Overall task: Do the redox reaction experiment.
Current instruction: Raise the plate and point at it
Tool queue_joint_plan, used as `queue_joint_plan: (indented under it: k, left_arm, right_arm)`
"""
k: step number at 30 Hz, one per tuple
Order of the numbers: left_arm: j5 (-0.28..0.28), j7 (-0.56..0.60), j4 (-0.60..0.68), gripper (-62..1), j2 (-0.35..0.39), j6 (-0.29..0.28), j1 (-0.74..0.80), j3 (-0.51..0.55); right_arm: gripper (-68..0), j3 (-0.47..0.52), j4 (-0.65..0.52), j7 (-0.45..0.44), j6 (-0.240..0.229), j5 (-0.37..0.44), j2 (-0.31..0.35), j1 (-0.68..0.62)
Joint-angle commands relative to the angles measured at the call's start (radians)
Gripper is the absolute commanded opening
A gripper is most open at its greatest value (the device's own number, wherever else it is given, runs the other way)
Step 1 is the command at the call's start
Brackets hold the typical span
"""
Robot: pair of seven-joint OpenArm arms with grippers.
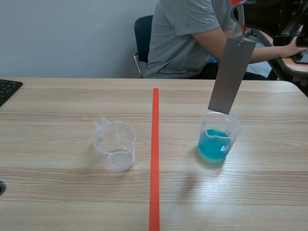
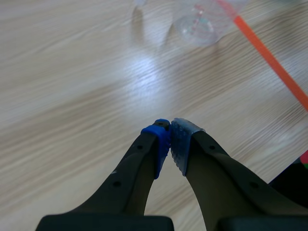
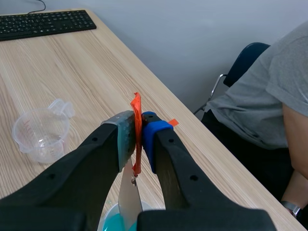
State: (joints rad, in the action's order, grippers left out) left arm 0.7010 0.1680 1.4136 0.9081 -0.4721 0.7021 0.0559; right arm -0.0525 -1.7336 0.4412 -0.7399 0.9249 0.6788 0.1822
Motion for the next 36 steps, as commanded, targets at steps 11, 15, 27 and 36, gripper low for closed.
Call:
queue_joint_plan:
  k: [11, 15, 27, 36]
  left_arm:
    - [0.006, -0.064, 0.010, -56.5, 0.035, -0.002, -0.559, -0.414]
    - [-0.002, -0.124, 0.009, -56.5, -0.022, 0.013, -0.753, -0.592]
    - [-0.067, -0.221, -0.049, -56.5, -0.309, 0.165, -1.094, -0.954]
    - [-0.069, -0.155, -0.315, -56.5, -0.514, 0.200, -1.246, -1.081]
  right_arm:
    - [-66.0, 0.021, -0.010, -0.002, -0.006, 0.011, 0.013, 0.014]
    - [-66.0, 0.021, -0.010, 0.002, -0.006, 0.011, 0.013, 0.014]
    - [-66.0, 0.021, -0.010, 0.003, -0.006, 0.011, 0.013, 0.014]
    - [-66.0, 0.021, -0.010, 0.003, -0.006, 0.011, 0.013, 0.014]
